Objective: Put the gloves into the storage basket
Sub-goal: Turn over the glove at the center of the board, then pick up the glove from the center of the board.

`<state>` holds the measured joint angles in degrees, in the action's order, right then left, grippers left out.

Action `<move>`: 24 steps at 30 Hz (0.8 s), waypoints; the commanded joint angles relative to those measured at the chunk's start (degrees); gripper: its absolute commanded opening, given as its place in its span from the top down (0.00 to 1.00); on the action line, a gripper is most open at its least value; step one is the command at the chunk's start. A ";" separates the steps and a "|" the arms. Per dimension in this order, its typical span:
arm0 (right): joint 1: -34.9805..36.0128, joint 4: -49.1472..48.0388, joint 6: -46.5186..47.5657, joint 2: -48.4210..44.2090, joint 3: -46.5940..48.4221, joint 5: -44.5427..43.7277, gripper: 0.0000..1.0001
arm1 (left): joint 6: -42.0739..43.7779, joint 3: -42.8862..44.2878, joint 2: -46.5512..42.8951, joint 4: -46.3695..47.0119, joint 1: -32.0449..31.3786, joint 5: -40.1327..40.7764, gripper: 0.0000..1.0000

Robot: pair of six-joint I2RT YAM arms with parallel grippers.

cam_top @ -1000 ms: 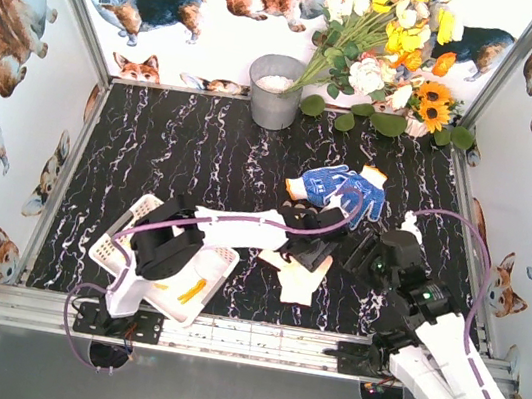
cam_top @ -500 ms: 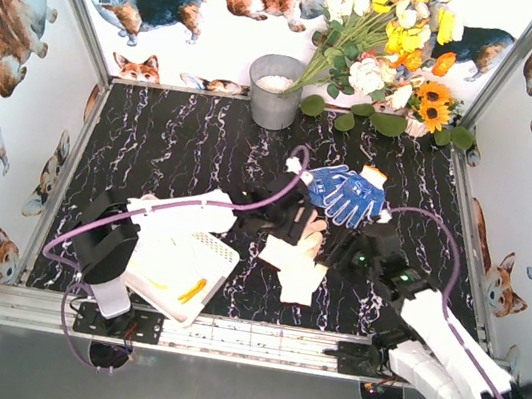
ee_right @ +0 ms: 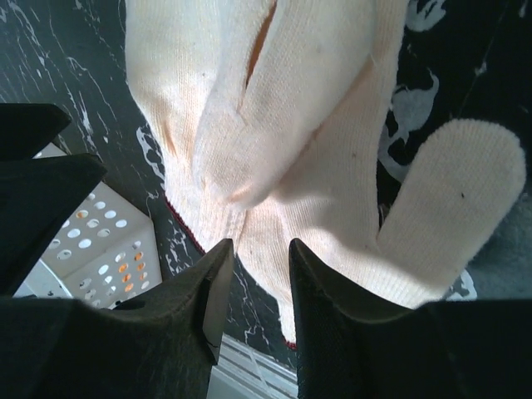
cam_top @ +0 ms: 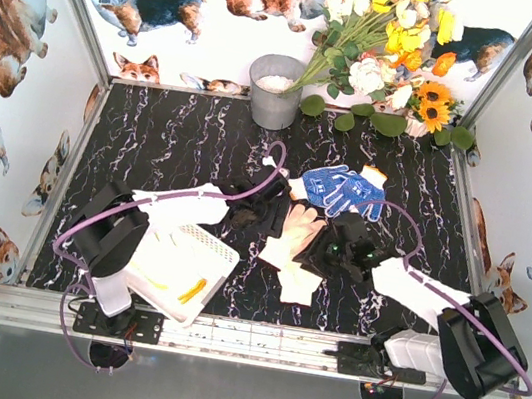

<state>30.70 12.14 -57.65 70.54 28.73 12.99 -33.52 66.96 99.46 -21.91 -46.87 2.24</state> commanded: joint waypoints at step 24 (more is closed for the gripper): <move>0.15 -11.20 0.90 9.36 5.34 -1.13 0.83 | -3.73 -3.61 7.78 11.71 4.07 -7.33 0.65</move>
<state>30.70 4.23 -57.25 80.05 31.09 12.16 -36.12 64.07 106.37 -12.69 -43.16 -3.88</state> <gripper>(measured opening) 0.194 0.377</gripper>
